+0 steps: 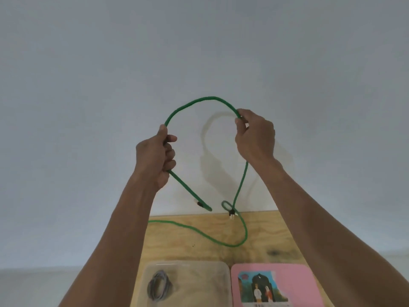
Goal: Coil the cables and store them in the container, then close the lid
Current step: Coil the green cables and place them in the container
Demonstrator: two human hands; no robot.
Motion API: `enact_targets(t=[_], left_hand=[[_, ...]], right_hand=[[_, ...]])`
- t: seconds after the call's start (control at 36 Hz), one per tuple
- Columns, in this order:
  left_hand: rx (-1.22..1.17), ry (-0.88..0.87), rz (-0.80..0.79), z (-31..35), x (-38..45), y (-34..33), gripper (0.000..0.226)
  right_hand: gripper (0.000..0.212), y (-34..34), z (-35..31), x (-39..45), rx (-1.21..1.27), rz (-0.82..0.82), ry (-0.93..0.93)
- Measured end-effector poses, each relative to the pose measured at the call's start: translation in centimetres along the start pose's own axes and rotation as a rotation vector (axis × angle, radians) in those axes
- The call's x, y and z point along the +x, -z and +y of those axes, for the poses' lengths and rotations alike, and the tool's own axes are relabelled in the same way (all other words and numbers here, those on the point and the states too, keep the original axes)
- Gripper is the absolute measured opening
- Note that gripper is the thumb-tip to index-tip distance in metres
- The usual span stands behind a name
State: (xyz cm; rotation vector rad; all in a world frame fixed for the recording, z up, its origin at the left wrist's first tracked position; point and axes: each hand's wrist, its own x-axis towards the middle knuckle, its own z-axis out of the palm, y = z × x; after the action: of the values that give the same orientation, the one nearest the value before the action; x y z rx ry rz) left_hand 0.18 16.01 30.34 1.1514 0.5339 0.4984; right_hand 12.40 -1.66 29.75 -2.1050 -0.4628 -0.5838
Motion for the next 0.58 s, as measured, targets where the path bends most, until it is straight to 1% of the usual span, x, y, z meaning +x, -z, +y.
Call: enact_targets(t=[0.08, 0.17, 0.25, 0.36, 0.44, 0.58], left_hand=[[0.012, -0.021, 0.023, -0.8, 0.2, 0.2, 0.038], [0.009, -0.021, 0.041, -1.9, 0.5, 0.4, 0.038], [0.019, -0.002, 0.035, -3.1, 0.7, 0.4, 0.037], [0.043, 0.033, 0.009, -4.9, 0.9, -0.2, 0.038], [0.053, 0.067, 0.012, -6.4, 1.0, -0.6, 0.037], [0.104, 0.109, -0.026, -8.9, 1.1, -1.1, 0.04]], right_hand=[[0.028, 0.5, -0.9, 0.8, -0.111, 0.033, 0.088], [0.032, 0.2, -0.4, 1.2, -0.259, -0.011, 0.105], [0.036, -0.2, 0.9, 1.6, -0.405, -0.135, 0.017], [0.036, -0.6, 3.3, 1.3, -0.417, -0.219, -0.09], [0.032, -1.0, 5.1, 0.1, -0.469, -0.354, -0.138], [0.032, -0.9, 7.5, -1.4, -0.464, -0.326, -0.254]])
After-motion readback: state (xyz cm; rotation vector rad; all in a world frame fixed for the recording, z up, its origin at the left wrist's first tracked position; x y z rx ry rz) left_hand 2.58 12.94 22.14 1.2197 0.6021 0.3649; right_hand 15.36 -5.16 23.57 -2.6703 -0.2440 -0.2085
